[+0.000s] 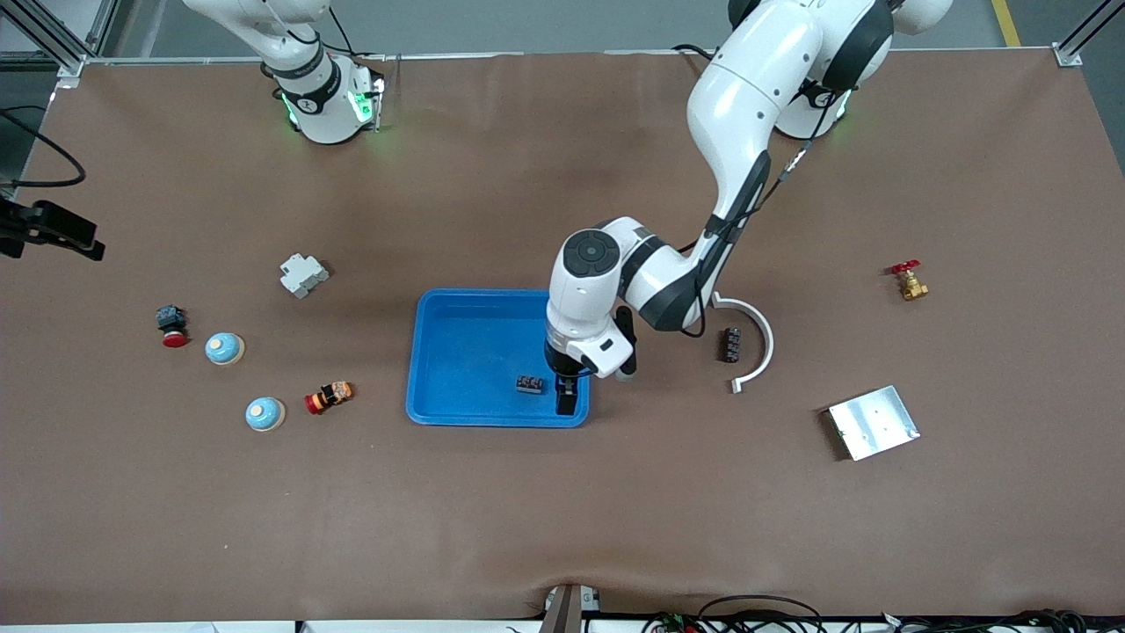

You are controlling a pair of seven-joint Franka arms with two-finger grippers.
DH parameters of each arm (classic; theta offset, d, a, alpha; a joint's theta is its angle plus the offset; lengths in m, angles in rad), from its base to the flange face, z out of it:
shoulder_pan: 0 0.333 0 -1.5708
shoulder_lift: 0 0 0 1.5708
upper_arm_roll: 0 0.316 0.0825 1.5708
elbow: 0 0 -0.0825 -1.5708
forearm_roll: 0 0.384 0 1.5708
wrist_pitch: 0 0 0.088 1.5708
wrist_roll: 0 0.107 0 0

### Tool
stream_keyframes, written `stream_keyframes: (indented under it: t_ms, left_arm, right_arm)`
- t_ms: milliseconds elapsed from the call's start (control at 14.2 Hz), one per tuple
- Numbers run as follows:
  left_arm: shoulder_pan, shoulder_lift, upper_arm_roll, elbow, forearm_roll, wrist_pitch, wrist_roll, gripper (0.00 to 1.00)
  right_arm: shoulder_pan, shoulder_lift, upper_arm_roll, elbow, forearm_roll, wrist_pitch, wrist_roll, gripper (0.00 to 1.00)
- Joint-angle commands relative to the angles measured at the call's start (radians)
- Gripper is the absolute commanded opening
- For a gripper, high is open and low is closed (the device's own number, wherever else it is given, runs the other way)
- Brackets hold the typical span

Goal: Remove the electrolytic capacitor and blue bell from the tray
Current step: 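Lower the left gripper into the tray and grasp the second capacitor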

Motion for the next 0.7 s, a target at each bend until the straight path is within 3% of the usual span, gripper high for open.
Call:
stream_keyframes:
  t_ms: [0,282,493,634]
  left_arm:
    - [-0.029,0.04,0.023,0.031,-0.015,0.043,-0.014,1.0]
    - [-0.069,0.078,0.037,0.034,-0.014,0.092,-0.021,1.0]
    - [-0.077,0.09,0.046,0.045,-0.014,0.123,-0.035,1.0]
    - [-0.089,0.104,0.061,0.047,-0.014,0.156,-0.034,1.0]
  right_arm:
    - [-0.029,-0.013,0.023,-0.02,-0.019,0.016,0.031,1.0]
    - [-0.046,-0.009,0.006,-0.018,-0.016,0.099,0.03,1.0]
    - [-0.046,-0.01,-0.049,-0.021,0.067,0.094,0.03,1.0]
    - [-0.045,-0.01,-0.068,-0.021,0.069,0.094,0.027,1.0]
